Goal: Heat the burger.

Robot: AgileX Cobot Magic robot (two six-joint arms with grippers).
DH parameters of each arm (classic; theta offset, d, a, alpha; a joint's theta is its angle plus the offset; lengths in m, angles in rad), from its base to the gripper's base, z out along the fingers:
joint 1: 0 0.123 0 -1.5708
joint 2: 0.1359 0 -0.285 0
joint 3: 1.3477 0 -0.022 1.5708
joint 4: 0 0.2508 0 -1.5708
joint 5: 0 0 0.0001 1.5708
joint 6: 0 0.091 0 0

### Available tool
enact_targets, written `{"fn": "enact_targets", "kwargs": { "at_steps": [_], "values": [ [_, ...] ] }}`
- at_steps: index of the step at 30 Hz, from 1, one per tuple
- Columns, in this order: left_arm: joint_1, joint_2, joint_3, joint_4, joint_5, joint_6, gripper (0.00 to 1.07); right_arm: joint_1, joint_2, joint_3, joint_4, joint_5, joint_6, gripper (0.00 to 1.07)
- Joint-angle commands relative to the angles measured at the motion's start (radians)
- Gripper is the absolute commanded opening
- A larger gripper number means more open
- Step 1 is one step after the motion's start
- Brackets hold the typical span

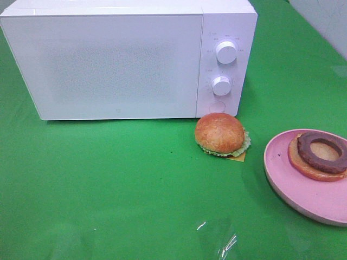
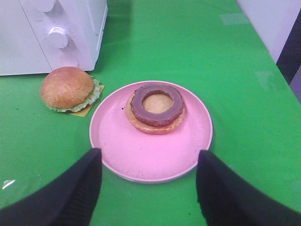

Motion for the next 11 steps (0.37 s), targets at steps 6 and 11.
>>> {"fn": "enact_targets", "kwargs": {
  "at_steps": [6, 11],
  "values": [
    [0.012, -0.027, 0.004, -0.002, -0.014, -0.006, 0.00, -0.004, -0.027, 0.002, 0.008, -0.009, 0.000, 0.56],
    [0.012, -0.027, 0.004, -0.002, -0.014, -0.006, 0.00, -0.004, -0.027, 0.002, 0.008, -0.009, 0.000, 0.56]
  ]
}}
